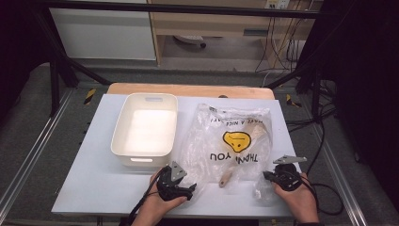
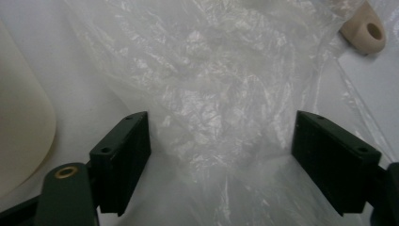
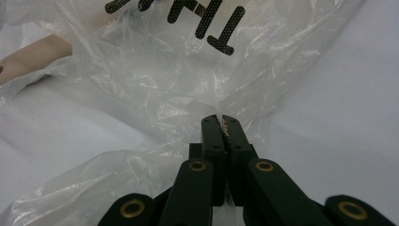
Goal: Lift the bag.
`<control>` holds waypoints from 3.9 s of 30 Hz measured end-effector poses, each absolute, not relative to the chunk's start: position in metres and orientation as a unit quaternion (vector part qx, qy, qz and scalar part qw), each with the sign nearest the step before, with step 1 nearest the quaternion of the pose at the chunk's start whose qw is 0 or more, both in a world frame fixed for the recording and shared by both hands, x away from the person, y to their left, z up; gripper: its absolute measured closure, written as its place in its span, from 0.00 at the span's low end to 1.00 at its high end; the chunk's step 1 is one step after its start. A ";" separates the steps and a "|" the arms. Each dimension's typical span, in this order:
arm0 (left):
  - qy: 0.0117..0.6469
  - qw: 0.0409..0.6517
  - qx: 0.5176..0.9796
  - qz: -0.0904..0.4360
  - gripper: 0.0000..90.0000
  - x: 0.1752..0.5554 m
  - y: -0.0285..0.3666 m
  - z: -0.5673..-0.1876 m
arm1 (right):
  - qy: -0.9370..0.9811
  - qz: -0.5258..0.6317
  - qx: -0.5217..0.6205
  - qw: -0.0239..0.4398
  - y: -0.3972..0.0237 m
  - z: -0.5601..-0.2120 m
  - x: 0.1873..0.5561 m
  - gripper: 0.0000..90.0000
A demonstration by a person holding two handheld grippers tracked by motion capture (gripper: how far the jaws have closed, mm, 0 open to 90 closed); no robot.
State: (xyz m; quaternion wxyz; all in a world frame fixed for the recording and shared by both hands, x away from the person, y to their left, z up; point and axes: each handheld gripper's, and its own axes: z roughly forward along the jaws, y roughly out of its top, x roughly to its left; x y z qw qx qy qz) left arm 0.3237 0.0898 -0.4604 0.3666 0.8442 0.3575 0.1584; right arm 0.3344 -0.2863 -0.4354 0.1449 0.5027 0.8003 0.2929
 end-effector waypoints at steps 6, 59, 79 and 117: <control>0.344 0.371 0.847 0.162 0.36 0.320 0.087 -0.460 | 0.803 0.296 0.497 0.144 -0.284 -0.435 0.334 1.00; 0.345 0.439 0.823 0.106 1.00 0.361 0.099 -0.384 | 0.834 0.309 0.432 0.151 -0.246 -0.378 0.359 1.00; 0.338 0.440 0.822 0.127 1.00 0.388 0.106 -0.344 | 0.828 0.326 0.430 0.151 -0.245 -0.357 0.373 1.00; 0.358 0.434 0.813 0.149 1.00 0.446 0.139 -0.302 | 0.811 0.359 0.431 0.168 -0.253 -0.306 0.408 1.00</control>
